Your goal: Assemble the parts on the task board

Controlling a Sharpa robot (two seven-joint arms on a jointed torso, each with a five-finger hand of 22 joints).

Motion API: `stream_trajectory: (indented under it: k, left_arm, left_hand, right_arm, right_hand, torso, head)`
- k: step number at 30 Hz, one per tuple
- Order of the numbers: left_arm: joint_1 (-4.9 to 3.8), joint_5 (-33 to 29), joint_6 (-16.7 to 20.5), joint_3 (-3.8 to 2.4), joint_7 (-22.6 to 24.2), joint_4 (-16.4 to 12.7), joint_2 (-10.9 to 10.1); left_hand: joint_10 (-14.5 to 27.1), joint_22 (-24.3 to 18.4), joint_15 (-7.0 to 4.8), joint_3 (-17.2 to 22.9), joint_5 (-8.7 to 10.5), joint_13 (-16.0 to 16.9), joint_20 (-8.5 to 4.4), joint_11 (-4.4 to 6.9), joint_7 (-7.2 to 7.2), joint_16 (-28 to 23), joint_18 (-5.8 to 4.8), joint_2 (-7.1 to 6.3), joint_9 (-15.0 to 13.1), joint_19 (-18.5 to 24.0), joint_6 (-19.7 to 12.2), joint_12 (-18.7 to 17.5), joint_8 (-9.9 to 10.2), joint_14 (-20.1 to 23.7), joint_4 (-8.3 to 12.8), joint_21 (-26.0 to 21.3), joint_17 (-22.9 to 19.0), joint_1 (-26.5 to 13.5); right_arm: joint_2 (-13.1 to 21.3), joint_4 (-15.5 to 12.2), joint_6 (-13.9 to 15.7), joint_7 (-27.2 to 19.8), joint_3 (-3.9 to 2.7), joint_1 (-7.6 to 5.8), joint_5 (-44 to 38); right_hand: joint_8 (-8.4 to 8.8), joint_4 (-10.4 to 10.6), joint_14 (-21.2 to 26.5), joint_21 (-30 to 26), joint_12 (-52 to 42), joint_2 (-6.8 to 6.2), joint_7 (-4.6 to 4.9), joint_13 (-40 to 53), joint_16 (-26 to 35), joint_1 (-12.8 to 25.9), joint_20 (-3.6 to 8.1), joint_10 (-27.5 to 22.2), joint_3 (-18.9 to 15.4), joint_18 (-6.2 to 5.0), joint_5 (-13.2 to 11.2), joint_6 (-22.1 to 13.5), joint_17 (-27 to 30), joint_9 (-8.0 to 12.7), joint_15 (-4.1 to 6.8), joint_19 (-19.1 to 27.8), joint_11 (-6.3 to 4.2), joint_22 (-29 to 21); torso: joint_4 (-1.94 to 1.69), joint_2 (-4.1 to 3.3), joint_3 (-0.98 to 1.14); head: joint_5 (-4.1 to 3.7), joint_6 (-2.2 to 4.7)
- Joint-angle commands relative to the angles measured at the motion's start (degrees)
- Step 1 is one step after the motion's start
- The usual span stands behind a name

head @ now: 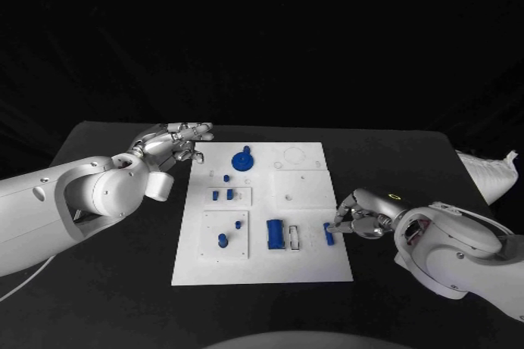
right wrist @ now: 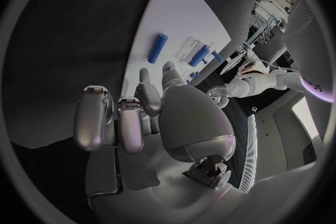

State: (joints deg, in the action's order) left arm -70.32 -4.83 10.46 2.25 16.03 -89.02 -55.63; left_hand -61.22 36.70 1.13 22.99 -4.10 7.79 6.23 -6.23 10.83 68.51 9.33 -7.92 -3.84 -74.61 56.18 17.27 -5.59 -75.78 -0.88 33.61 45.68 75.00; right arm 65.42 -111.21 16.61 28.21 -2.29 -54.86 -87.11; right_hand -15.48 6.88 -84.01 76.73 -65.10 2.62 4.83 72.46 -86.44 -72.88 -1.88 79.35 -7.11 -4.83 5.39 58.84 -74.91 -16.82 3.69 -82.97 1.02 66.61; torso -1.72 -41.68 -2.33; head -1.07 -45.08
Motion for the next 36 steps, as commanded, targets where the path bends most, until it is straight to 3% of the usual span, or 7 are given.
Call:
stream_trajectory:
  k: [1,15,21,32,36]
  left_arm:
    - [0.01,0.2,-0.8,-0.01,0.5,-0.1,0.1]
    - [0.03,0.2,-0.9,0.01,0.4,-0.1,0.0]
    - [0.03,0.2,-0.9,0.01,0.4,-0.1,-0.1]
    - [0.03,0.2,-0.9,0.01,0.3,-0.2,-0.2]
    - [0.03,0.2,-0.9,0.01,0.3,-0.2,-0.3]
  left_hand:
    - [0.4,-0.1,-0.01,-0.3,-0.27,0.1,0.32,-0.04,0.0,-0.3,1.06,0.5,0.0,0.1,-0.2,0.2,-0.4,0.4,0.1,-0.2,-0.1,0.1]
    - [0.4,-0.1,0.01,-0.4,-0.26,0.1,0.33,-0.05,0.01,-0.3,1.06,0.5,0.0,0.1,-0.2,0.2,-0.4,0.4,0.1,-0.2,-0.1,0.1]
    - [0.4,-0.1,0.01,-0.4,-0.26,0.1,0.33,-0.05,0.01,-0.3,1.06,0.5,0.0,0.1,-0.2,0.2,-0.4,0.4,0.1,-0.2,-0.1,0.1]
    - [0.4,-0.1,0.01,-0.4,-0.26,0.1,0.33,-0.05,0.01,-0.3,1.06,0.5,0.0,0.1,-0.2,0.2,-0.4,0.4,0.1,-0.2,-0.1,0.1]
    - [0.4,-0.1,0.01,-0.4,-0.26,0.1,0.33,-0.05,0.01,-0.3,1.06,0.5,0.0,0.1,-0.2,0.2,-0.4,0.4,0.1,-0.2,-0.1,0.1]
  right_arm:
    - [-0.9,0.3,-2.4,3.0,0.02,0.51,-4.4]
    - [-2.7,0.9,-2.8,3.8,0.06,1.21,-7.1]
    - [-3.3,1.2,-4.6,4.4,0.07,1.29,-8.8]
    - [-4.7,1.4,-10.4,4.8,0.08,2.21,-16.9]
    - [-5.0,1.4,-10.5,4.9,0.08,2.43,-18.7]
  right_hand:
    - [0.45,0.6,-4.8,-0.3,0.0,-0.13,-0.02,0.1,0.3,0.7,-0.15,1.0,-0.1,0.3,-0.4,0.5,-9.9,0.1,0.16,-0.1,-0.82,0.0]
    - [0.95,1.5,-4.9,-0.3,0.0,-1.04,-0.13,0.1,0.3,1.5,-0.07,1.0,-0.3,0.3,-0.9,1.0,-9.9,0.3,0.23,-0.1,-0.9,-0.1]
    - [1.3,0.9,-4.9,-0.3,0.0,-1.76,-0.26,0.2,0.3,0.0,0.04,1.1,0.4,0.31,-1.6,1.7,-9.9,0.3,0.34,-0.1,-1.03,0.0]
    - [1.8,-2.9,-4.9,-0.2,0.1,-2.85,-0.62,0.4,0.3,-5.8,0.31,1.1,2.8,0.38,-2.3,3.1,-10.0,0.0,0.67,-0.2,-1.42,0.4]
    - [2.15,-4.8,-4.9,-0.2,0.2,-1.92,-0.75,0.4,0.3,-8.9,0.47,0.9,4.9,0.41,-2.2,3.4,-10.1,0.1,0.86,-0.2,-1.61,0.5]
  torso:
    - [-0.07,-0.02,-0.04]
    - [-0.06,0.02,-0.11]
    - [-0.09,0.04,-0.11]
    - [-0.06,0.01,-0.08]
    - [-0.01,0.02,-0.08]
  head:
    - [0.03,-0.18]
    - [0.22,-0.41]
    - [0.24,-0.47]
    - [0.4,-0.72]
    - [0.42,-0.82]
